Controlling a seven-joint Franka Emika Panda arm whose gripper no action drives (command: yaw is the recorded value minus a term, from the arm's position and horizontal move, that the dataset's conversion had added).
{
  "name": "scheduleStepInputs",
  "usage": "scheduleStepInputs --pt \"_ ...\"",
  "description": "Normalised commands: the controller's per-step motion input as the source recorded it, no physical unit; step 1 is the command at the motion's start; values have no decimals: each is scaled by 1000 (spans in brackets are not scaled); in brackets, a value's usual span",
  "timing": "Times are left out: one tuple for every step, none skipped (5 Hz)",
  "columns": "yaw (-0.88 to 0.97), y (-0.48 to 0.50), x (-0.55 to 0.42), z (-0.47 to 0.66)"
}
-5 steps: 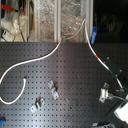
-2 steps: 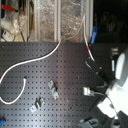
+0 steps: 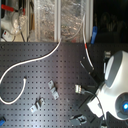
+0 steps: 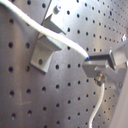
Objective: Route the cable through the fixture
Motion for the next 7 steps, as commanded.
scheduleStepInputs --pt "0 52 57 -1" --pt "-49 -156 188 186" --pt "0 -121 111 214" --pt "0 11 -98 316" --pt "-214 257 -231 337" --pt "-288 248 -243 4" --pt "-114 153 -171 64"
